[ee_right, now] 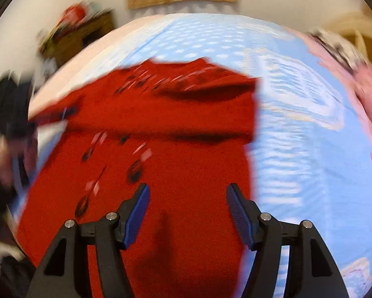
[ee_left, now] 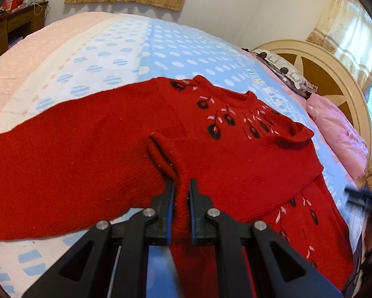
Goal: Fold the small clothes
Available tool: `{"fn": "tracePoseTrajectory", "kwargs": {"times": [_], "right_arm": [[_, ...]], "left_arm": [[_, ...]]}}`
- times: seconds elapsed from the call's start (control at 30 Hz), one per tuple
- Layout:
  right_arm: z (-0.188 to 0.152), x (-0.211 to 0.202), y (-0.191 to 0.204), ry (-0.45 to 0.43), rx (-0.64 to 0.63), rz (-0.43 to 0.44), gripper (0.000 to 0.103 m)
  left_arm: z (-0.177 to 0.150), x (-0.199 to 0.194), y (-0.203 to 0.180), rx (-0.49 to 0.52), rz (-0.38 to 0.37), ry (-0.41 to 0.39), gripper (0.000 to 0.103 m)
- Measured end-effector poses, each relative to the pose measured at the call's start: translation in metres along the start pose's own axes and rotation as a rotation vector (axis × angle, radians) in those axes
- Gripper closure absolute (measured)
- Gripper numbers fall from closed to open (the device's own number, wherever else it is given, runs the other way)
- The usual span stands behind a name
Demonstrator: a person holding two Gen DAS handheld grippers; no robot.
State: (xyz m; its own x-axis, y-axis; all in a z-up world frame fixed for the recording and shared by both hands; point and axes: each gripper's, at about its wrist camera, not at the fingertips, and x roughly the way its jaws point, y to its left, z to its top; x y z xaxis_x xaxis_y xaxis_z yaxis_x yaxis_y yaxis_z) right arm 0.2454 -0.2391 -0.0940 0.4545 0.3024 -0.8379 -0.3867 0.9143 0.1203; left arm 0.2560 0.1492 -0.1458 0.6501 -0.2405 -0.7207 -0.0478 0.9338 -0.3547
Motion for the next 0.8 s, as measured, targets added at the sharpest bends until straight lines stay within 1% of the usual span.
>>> {"fn": "tracePoseTrajectory", "kwargs": {"times": [0.1,0.13,0.2,0.23,0.3,0.33,0.37,0.4,0.43,0.47,0.5,0.57,0.67,0.7,0.77,0.8], "right_arm": [[0.042,-0.001,-0.058,-0.023,0.199,0.041,0.038],[0.054,0.004,-0.069,-0.025,0.235,0.053,0.038],[0.076,0.018,-0.088,-0.028,0.315,0.082,0.039],[0.087,0.029,-0.098,-0.023,0.368,0.104,0.042],[0.103,0.050,-0.102,-0.010,0.420,0.145,0.044],[0.111,0.064,-0.103,0.008,0.451,0.168,0.048],[0.114,0.074,-0.102,0.019,0.465,0.168,0.054],[0.119,0.083,-0.101,0.028,0.472,0.145,0.057],[0.123,0.092,-0.101,0.030,0.482,0.117,0.067],[0.126,0.101,-0.102,0.036,0.493,0.119,0.090],[0.127,0.105,-0.104,0.045,0.493,0.124,0.097],[0.133,0.111,-0.108,0.028,0.497,0.066,0.100],[0.145,0.104,-0.114,-0.042,0.496,0.038,0.100],[0.149,0.101,-0.115,-0.069,0.492,0.030,0.100],[0.157,0.100,-0.115,-0.097,0.489,0.062,0.100],[0.161,0.101,-0.113,-0.104,0.467,0.059,0.100]], "left_arm": [[0.001,-0.002,-0.003,-0.004,-0.012,-0.014,0.092],[0.001,-0.003,-0.003,-0.001,-0.011,-0.017,0.092],[0.000,-0.005,-0.004,0.008,-0.016,-0.024,0.092],[0.001,-0.007,-0.004,0.011,-0.020,-0.027,0.092],[0.001,-0.010,-0.004,0.020,-0.024,-0.034,0.092],[0.002,-0.011,-0.005,0.029,-0.025,-0.037,0.092],[0.002,-0.011,-0.007,0.038,-0.027,-0.039,0.092],[0.002,-0.011,-0.007,0.043,-0.028,-0.041,0.092],[0.003,-0.011,-0.008,0.046,-0.029,-0.043,0.092],[0.002,-0.011,-0.008,0.048,-0.031,-0.043,0.092],[0.003,-0.010,-0.008,0.049,-0.034,-0.043,0.092],[0.002,-0.013,-0.008,0.049,-0.035,-0.059,0.092],[0.004,-0.017,-0.009,0.055,-0.032,-0.089,0.092],[0.004,-0.016,-0.008,0.057,-0.025,-0.088,0.092],[0.004,-0.011,-0.007,0.054,-0.015,-0.071,0.092],[0.003,-0.008,-0.006,0.046,-0.006,-0.064,0.092]]}}
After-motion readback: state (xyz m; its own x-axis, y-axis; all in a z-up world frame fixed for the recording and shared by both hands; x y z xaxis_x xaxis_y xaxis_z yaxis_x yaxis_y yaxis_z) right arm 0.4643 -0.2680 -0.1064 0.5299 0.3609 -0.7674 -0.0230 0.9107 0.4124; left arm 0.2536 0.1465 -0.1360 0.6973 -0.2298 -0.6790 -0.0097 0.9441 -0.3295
